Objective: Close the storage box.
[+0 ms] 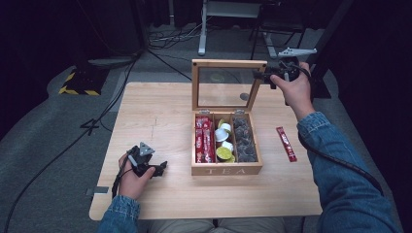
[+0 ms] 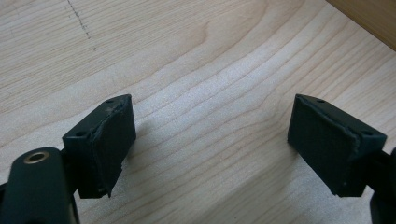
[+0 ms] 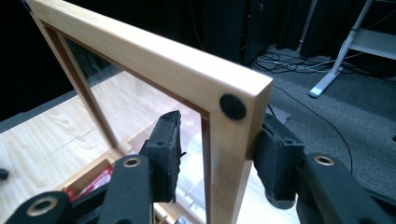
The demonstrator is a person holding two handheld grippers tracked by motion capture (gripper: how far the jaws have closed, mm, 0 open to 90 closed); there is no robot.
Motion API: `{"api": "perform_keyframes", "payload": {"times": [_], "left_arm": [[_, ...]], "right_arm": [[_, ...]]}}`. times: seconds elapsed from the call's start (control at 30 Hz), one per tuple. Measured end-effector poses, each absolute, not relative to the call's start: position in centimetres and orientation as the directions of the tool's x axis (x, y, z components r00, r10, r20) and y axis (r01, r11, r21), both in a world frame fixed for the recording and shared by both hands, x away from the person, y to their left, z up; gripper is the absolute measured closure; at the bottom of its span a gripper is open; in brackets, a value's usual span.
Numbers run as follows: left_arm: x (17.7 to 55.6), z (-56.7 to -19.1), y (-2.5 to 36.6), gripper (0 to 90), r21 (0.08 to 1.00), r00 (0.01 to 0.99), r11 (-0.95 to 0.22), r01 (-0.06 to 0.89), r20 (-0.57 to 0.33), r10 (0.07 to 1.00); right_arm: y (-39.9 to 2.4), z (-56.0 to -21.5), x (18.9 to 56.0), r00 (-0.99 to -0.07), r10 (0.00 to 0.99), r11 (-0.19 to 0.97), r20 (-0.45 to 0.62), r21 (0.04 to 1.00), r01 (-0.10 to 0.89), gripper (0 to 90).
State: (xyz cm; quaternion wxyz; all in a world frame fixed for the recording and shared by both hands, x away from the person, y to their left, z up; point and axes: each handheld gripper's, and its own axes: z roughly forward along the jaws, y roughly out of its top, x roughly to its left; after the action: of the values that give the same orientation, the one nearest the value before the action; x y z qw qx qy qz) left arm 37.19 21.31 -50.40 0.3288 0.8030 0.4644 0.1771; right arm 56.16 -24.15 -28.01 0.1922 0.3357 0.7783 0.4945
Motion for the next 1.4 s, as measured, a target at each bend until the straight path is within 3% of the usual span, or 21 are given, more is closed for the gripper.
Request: {"api": "perform_keyframes", "payload": {"times": [0.5,1.4], "left_arm": [[37.2,-50.4,21.3,15.6,0.692,0.506,-0.351,0.630,-0.023,0.862],[37.3,-50.4,21.3,15.2,0.696,0.510,-0.351,0.627,-0.026,0.860]], "right_arm": [[-24.3,-27.4,52.5,-0.720,0.694,0.344,0.007,0.875,0.340,51.3],[-24.5,-29.8,45.6,-0.773,0.631,0.473,-0.070,0.824,0.312,46.3]]}}
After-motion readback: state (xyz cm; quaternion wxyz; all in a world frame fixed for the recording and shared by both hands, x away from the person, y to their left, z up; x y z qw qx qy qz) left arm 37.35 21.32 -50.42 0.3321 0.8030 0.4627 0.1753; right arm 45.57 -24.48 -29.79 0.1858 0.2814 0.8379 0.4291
